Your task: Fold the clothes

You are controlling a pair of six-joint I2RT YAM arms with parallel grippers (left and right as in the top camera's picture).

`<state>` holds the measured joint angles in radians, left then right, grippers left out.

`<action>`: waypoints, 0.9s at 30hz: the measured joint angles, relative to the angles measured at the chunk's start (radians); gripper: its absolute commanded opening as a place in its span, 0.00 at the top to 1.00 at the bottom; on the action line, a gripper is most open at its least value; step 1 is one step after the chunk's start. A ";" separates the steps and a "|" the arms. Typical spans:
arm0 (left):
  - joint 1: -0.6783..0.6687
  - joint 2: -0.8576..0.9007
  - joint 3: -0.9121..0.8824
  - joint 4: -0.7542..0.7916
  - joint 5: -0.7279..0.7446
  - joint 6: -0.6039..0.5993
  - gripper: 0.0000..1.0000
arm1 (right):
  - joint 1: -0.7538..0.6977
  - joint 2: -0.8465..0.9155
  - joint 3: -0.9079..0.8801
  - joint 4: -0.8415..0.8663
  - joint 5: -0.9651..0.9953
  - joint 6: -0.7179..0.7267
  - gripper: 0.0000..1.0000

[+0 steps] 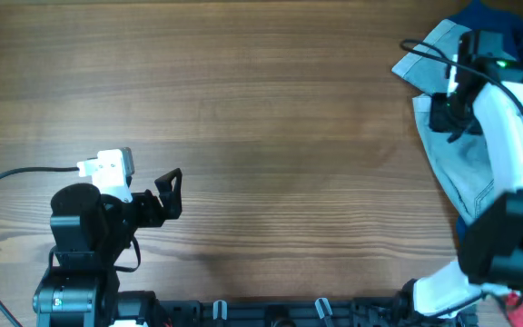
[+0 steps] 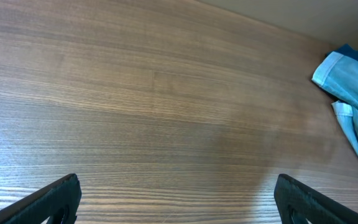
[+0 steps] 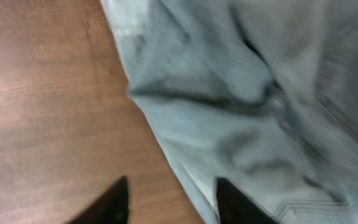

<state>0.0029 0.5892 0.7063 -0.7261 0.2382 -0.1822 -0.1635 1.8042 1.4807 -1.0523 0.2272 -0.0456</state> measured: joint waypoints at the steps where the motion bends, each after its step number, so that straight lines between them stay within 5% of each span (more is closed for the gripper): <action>1: 0.000 0.000 0.000 0.000 0.000 0.000 0.00 | 0.000 0.020 0.000 0.021 -0.003 -0.002 0.41; 10: 0.000 0.000 0.000 0.000 0.000 0.000 0.00 | 0.000 0.215 0.000 0.164 -0.037 -0.097 0.44; 11: 0.000 0.000 0.000 0.000 0.000 0.000 0.00 | 0.000 0.233 0.000 0.177 -0.038 -0.103 0.53; 13: 0.000 0.000 0.000 0.000 0.000 0.000 0.00 | 0.000 0.263 0.000 0.187 -0.040 -0.115 0.95; 22: 0.000 0.000 0.000 0.000 0.000 0.000 0.00 | 0.002 0.275 0.002 0.156 0.049 -0.063 0.96; 27: 0.000 0.000 0.000 0.000 0.000 0.000 0.00 | 0.004 0.126 0.042 0.106 0.034 -0.075 0.96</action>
<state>0.0029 0.5892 0.7063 -0.7261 0.2382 -0.1822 -0.1596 1.9297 1.5230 -0.9466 0.2611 -0.1207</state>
